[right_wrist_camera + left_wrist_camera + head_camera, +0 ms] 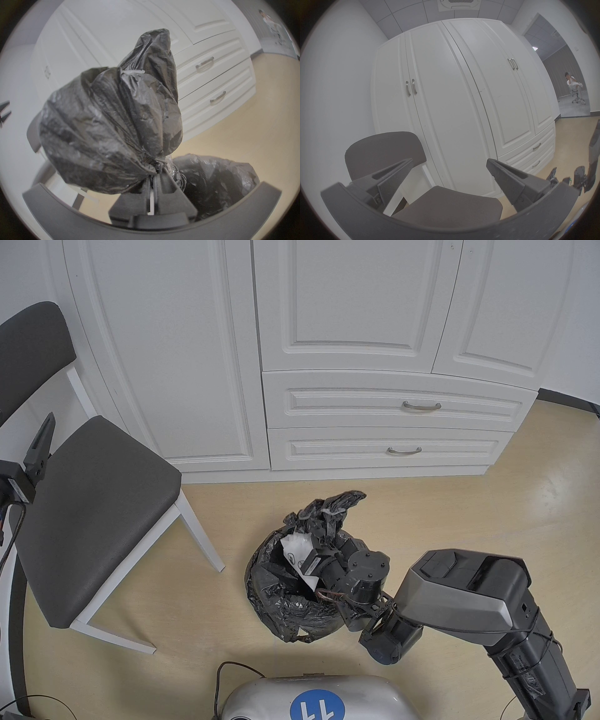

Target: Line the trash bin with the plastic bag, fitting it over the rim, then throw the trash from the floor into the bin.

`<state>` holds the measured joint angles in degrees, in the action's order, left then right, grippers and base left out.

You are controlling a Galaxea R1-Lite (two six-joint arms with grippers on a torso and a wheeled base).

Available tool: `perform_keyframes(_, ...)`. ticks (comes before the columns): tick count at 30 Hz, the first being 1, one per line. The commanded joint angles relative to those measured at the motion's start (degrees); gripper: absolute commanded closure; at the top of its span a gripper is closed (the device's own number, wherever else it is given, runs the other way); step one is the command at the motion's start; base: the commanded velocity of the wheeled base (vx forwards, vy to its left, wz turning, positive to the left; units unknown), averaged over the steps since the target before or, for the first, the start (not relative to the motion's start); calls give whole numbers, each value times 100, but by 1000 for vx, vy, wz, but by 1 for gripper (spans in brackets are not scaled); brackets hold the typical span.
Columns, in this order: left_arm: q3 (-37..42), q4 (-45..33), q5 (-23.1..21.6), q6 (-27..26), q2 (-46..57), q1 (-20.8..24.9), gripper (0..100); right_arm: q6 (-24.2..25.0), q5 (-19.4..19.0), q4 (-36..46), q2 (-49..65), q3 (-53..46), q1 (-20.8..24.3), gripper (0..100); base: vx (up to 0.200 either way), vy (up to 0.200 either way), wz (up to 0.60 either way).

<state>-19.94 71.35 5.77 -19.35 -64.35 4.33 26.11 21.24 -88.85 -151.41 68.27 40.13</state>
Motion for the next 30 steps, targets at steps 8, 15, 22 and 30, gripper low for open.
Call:
perform_keyframes(8, 8, 2, -5, 1, 2, 7, 0, -115, -120, -116, -600, 2, -5, 100, 0, 0, 0)
perform_keyframes(15, 17, 2, -5, -8, 11, 7, 0, -124, -128, -116, -600, -103, 100, 100, 0, 0, 0)
perform_keyframes(22, 34, 10, -5, -25, 11, 7, 0, -115, -128, -116, -442, -455, 443, 100, 0, 0, 0)
perform_keyframes(30, 43, 2, -14, -25, 55, 7, 0, -133, -111, -116, -310, -551, 557, 100, 0, 0, 0)
